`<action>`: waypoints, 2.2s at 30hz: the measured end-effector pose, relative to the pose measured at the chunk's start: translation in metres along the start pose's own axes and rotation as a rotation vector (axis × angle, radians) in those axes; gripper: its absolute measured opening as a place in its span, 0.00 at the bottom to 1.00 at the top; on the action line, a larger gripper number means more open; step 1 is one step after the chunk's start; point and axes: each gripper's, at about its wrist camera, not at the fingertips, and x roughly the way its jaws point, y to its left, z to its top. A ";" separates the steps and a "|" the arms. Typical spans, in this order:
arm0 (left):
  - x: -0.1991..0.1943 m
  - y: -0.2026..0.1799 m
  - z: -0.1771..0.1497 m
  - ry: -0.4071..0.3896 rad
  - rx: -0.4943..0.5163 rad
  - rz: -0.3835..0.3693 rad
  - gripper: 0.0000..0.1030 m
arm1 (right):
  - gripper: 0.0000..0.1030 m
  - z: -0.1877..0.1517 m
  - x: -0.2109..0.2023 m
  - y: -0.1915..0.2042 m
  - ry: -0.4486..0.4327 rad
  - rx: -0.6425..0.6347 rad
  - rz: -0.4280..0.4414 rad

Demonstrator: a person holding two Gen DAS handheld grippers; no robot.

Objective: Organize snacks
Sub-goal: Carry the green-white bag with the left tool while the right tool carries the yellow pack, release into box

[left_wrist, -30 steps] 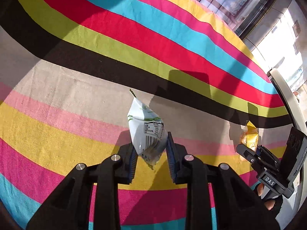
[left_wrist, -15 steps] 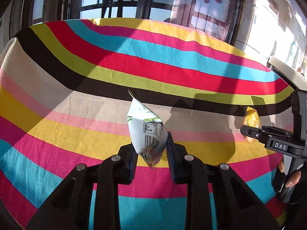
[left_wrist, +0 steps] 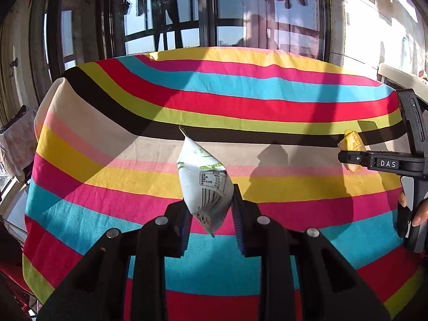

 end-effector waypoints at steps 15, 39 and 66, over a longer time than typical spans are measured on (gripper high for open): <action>-0.033 0.057 -0.028 -0.010 -0.048 0.092 0.27 | 0.47 -0.020 0.001 0.079 0.074 -0.109 0.091; -0.129 0.157 -0.129 0.065 -0.213 0.316 0.27 | 0.47 -0.098 -0.030 0.313 0.116 -0.489 0.437; -0.182 0.231 -0.208 0.112 -0.404 0.579 0.87 | 0.58 -0.218 -0.001 0.429 0.297 -0.843 0.437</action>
